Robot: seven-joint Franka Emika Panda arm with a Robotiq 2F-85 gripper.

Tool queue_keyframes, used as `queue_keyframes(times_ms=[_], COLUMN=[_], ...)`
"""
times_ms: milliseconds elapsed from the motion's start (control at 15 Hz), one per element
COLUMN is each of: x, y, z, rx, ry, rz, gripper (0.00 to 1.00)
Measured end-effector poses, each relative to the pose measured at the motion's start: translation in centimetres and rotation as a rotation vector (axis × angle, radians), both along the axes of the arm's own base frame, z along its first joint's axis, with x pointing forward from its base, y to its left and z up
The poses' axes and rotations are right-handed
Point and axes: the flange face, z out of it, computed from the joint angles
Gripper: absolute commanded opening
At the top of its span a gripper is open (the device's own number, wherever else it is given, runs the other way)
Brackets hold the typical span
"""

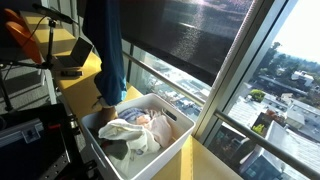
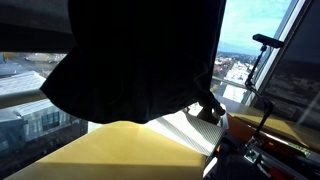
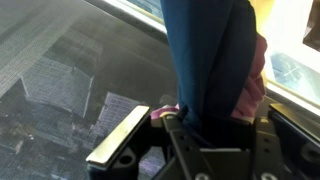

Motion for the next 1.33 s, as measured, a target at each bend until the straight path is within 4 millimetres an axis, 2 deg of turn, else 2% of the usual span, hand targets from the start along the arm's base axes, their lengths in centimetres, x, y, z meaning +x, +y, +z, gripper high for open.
queue_keyframes(times_ms=[133, 200, 333, 533, 667, 1067, 1200, 1333], x=[-0.1, 0.7, 3.4, 8.4, 10.9, 13.2, 14.6, 16.7], y=[1.2, 1.6, 1.7, 0.7, 0.3, 2.0, 1.5, -0.4], z=[-0.4, -1.3, -3.9, -8.9, -11.9, -18.1, -20.5, -23.5], rx=[-0.006, -0.014, -0.032, -0.031, -0.031, -0.05, -0.047, -0.035], ry=[0.0, 0.013, 0.056, 0.159, 0.219, 0.341, 0.373, 0.406], rz=[0.013, 0.01, -0.01, -0.041, -0.053, -0.033, -0.041, -0.069], gripper=[0.0, 0.0, 0.0, 0.0, 0.0, 0.0, 0.0, 0.0])
